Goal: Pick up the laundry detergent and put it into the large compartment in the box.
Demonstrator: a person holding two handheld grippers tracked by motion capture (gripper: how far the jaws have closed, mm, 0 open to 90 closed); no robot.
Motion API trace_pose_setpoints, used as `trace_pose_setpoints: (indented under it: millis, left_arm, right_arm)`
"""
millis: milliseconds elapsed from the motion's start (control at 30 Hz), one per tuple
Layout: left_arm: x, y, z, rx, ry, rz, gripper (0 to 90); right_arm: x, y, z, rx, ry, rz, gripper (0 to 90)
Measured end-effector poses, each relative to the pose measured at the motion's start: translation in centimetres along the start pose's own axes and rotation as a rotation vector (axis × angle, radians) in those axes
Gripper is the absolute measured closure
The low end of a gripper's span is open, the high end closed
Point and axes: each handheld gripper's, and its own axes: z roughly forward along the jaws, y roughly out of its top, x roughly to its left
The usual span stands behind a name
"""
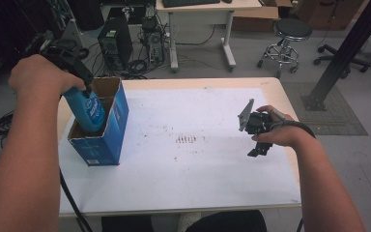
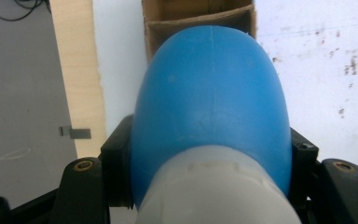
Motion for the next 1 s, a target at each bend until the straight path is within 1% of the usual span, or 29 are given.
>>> trace_pose_setpoints:
  millis: [33, 100, 400, 833, 1000]
  left_arm:
    - [0.0, 0.0, 0.0, 0.000, 0.000, 0.000, 38.0]
    - [-0.1, 0.0, 0.6, 0.005, 0.009, 0.003, 38.0]
    - [-0.5, -0.1, 2.6, 0.008, 0.006, 0.011, 38.0]
    - [-0.8, -0.1, 4.4, 0.009, 0.023, 0.014, 38.0]
    - [-0.8, -0.1, 5.1, 0.011, 0.022, 0.015, 38.0]
  right_arm:
    - [-0.1, 0.0, 0.0, 0.001, -0.002, -0.005, 6.1]
    - [-0.1, 0.0, 0.1, -0.004, -0.002, -0.005, 6.1]
    - [-0.1, 0.0, 0.4, -0.004, 0.001, -0.009, 6.2]
    - [-0.1, 0.0, 0.2, -0.003, 0.003, -0.005, 6.3]
    - [-0.1, 0.1, 0.2, -0.005, 0.002, -0.009, 6.3]
